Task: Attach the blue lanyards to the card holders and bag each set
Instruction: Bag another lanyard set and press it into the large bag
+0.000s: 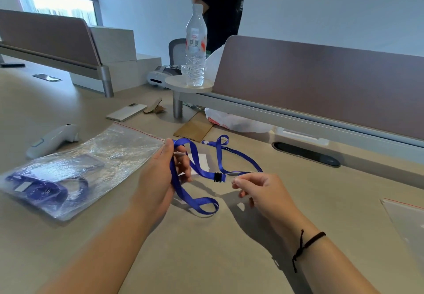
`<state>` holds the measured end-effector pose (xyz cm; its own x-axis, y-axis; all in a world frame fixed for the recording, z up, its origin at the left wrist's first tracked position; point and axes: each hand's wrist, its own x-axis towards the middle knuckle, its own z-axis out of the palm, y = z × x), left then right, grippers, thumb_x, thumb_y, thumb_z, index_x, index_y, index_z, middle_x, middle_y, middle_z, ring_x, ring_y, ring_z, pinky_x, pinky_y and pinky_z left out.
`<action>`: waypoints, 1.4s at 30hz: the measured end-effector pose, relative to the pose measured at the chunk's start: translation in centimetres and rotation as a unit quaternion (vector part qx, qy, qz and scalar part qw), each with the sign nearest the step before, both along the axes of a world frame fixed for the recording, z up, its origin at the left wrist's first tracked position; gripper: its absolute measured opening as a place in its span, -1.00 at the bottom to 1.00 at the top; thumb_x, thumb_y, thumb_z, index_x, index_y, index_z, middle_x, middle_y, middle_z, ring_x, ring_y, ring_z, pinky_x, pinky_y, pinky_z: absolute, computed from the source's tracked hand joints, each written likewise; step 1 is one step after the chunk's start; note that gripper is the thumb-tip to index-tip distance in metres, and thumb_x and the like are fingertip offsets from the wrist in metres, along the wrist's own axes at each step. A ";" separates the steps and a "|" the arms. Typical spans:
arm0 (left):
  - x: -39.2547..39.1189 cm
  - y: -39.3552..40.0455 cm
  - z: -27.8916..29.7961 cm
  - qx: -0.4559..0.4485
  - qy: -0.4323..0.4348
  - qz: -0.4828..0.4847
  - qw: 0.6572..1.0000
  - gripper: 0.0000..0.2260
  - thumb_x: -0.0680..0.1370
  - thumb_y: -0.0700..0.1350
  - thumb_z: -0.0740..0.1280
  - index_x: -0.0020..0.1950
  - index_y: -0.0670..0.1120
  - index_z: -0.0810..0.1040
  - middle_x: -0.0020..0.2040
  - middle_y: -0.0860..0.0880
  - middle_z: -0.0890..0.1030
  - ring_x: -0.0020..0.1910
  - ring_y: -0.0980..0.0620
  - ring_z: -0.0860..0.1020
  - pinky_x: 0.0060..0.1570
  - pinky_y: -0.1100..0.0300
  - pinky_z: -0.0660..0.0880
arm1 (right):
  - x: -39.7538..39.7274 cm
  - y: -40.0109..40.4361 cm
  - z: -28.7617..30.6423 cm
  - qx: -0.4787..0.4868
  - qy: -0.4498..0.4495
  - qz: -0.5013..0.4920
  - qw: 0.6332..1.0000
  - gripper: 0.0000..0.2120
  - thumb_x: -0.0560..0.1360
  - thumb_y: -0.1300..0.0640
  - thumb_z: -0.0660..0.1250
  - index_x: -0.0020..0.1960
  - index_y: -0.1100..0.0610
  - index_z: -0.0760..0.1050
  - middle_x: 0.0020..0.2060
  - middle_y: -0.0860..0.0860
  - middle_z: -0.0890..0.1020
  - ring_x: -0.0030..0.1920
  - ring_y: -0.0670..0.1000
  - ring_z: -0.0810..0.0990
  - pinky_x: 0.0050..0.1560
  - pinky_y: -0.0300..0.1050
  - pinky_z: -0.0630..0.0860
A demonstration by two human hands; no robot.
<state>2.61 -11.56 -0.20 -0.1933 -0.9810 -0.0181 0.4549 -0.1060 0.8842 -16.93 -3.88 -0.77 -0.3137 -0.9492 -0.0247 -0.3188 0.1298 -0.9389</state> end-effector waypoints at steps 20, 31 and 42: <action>1.5 0.6 -2.5 -0.166 -0.347 0.095 0.918 -0.79 0.57 -0.06 0.41 -0.17 -0.18 0.63 -0.32 -0.16 0.58 -0.33 -0.01 0.47 -0.23 -0.02 0.47 | 1.1 3.2 -3.4 -0.055 0.434 0.087 0.895 -0.78 0.61 -0.10 0.27 0.16 -0.09 0.62 -0.09 -0.14 0.51 -0.04 -0.10 0.45 -0.01 -0.11 0.50; 2.3 2.5 -3.7 -0.328 -0.511 -0.220 0.764 -0.84 0.48 -0.18 0.51 -0.16 0.10 0.65 0.07 0.11 0.60 0.12 0.21 0.54 0.17 0.31 0.40 | -4.0 15.7 -4.1 -0.006 0.328 0.000 0.945 -0.92 0.54 0.01 0.42 -0.02 -0.08 0.70 -0.17 -0.14 0.51 -0.14 -0.14 0.51 -0.12 -0.21 0.46; 5.4 5.7 -3.1 -0.296 -0.513 -0.195 0.782 -0.88 0.49 -0.03 0.50 0.01 0.13 0.69 0.17 0.20 0.60 0.14 0.27 0.55 0.15 0.39 0.40 | -3.0 17.5 -2.9 -0.010 0.270 0.008 0.963 -0.88 0.50 -0.02 0.46 0.03 -0.13 0.70 -0.11 -0.12 0.53 -0.13 -0.14 0.50 -0.14 -0.29 0.45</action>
<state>8.00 -5.82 -3.33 -0.6619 -0.7458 0.0755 -0.4899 0.5066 0.7095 -19.94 13.59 -3.69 -0.2615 -0.9523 0.1572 -0.7630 0.1042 -0.6380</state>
